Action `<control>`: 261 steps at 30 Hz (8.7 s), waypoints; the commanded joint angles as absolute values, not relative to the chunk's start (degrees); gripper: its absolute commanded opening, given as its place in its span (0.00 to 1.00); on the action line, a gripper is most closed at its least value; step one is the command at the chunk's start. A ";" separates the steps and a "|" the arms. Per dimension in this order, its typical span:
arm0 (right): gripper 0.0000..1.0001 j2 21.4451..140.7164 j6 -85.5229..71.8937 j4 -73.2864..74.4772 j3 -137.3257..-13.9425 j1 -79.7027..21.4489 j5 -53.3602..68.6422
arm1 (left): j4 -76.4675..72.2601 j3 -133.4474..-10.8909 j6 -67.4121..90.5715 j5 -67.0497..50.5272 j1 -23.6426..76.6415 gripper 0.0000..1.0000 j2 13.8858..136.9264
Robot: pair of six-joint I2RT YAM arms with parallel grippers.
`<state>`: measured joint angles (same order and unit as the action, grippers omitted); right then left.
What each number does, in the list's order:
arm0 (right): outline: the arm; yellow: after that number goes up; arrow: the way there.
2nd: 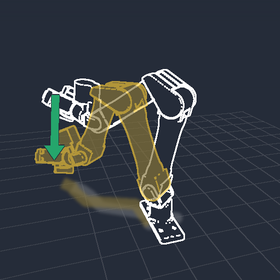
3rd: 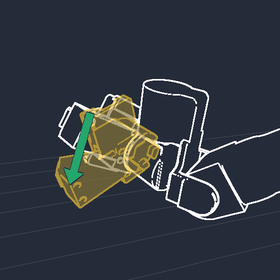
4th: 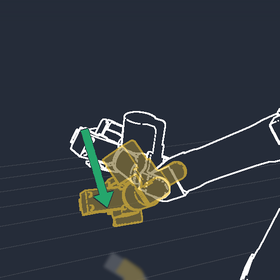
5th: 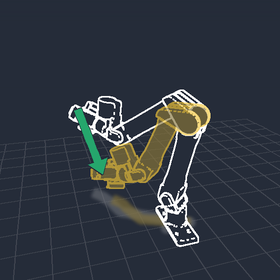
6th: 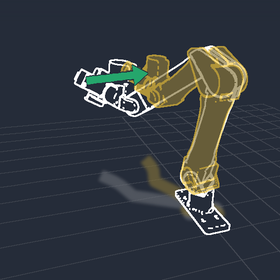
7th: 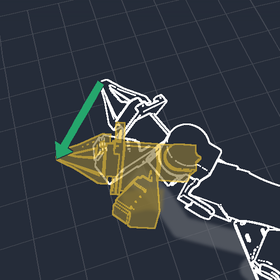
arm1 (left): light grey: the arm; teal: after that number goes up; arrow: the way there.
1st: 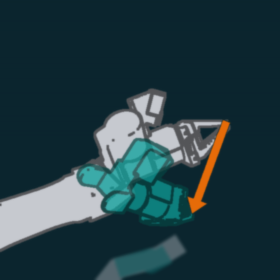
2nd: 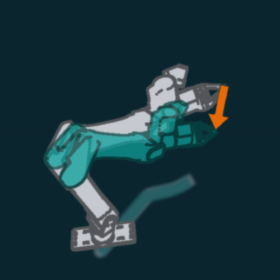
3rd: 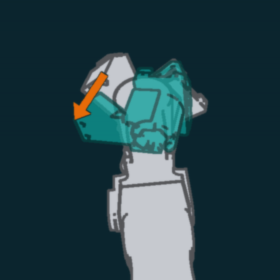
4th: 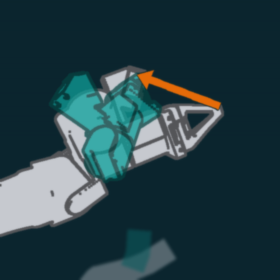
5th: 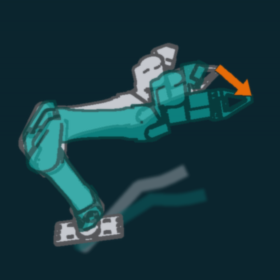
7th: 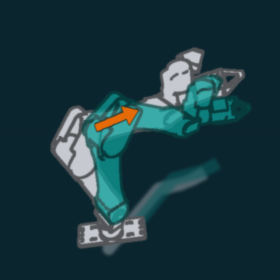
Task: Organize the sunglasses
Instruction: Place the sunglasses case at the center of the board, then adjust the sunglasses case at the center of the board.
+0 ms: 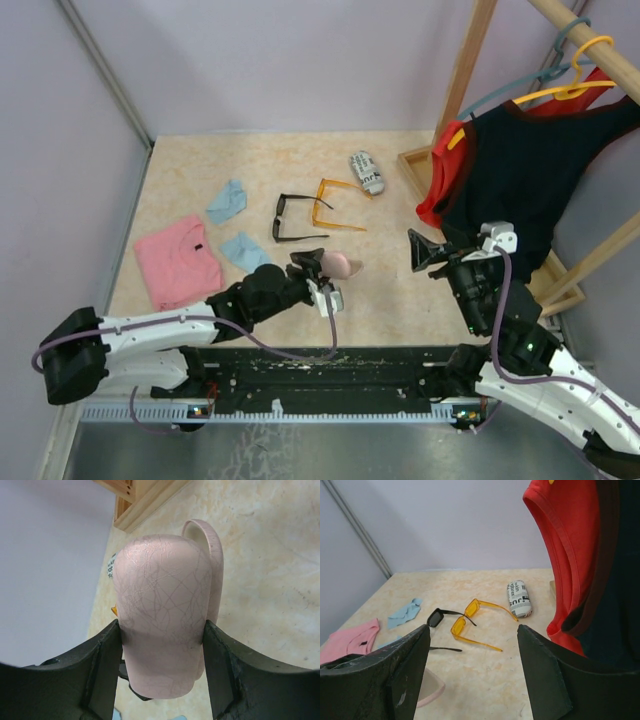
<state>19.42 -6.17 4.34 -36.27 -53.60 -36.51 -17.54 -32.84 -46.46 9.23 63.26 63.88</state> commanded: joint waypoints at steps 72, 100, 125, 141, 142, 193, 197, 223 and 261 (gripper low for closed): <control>0.70 22.32 -5.61 7.23 -37.02 -53.97 -28.49 | -80.05 -15.08 -74.42 36.84 86.40 0.98 107.46; 0.70 46.87 -24.74 27.39 -47.52 -50.24 -19.18 | -13.62 -27.73 -11.97 32.83 86.44 0.99 55.28; 0.56 75.50 -7.66 11.46 -45.97 -40.96 15.84 | 18.17 -38.72 36.42 12.06 41.46 0.99 55.88; 0.43 83.10 -1.23 15.12 -49.63 -46.71 9.91 | 20.24 -40.16 36.71 13.36 38.47 1.00 51.45; 0.41 83.37 -0.68 15.23 -49.84 -46.75 9.86 | 20.48 -40.21 36.39 13.47 38.35 1.00 51.23; 0.10 94.12 27.45 23.29 -64.85 -46.31 13.11 | 28.87 -41.74 34.32 22.86 37.43 1.00 43.70; 0.10 98.06 30.89 24.97 -68.49 -45.35 13.47 | 29.72 -41.48 34.19 24.32 37.35 0.99 41.26; 0.44 105.22 36.10 29.21 -80.84 -42.50 15.27 | 31.59 -39.23 35.71 28.00 37.38 0.99 35.83; 0.50 68.76 -25.88 8.13 -42.10 -40.96 -11.28 | 12.19 -39.73 29.48 8.69 36.39 0.91 63.71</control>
